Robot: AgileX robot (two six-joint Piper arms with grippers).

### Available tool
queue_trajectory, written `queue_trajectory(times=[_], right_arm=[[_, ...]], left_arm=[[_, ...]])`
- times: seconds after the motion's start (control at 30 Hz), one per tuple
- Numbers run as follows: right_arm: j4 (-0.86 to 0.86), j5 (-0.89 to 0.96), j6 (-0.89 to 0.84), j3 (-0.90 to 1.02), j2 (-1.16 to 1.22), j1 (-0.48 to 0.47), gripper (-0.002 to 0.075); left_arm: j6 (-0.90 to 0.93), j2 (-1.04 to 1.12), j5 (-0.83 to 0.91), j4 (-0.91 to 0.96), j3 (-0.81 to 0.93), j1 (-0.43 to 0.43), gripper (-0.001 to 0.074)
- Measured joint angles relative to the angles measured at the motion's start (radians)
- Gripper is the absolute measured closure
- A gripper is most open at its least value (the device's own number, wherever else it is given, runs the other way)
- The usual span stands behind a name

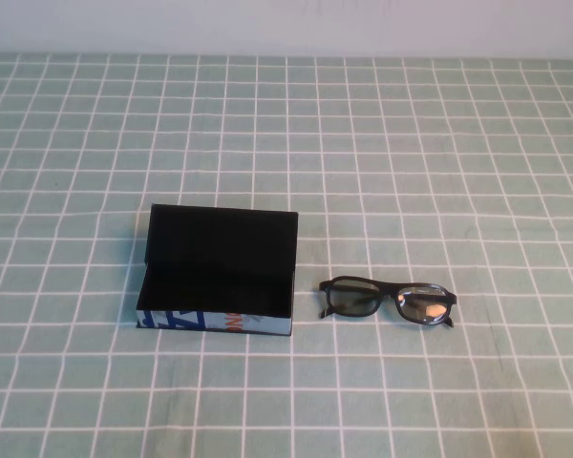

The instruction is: Return glasses to glasses case

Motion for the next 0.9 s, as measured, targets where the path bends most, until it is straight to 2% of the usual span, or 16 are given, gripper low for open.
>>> queue_trajectory(times=[0.9], right_arm=[[0.000, 0.000, 0.000, 0.000, 0.000, 0.000, 0.0737]], left_arm=[[0.000, 0.000, 0.000, 0.049, 0.000, 0.000, 0.0733]])
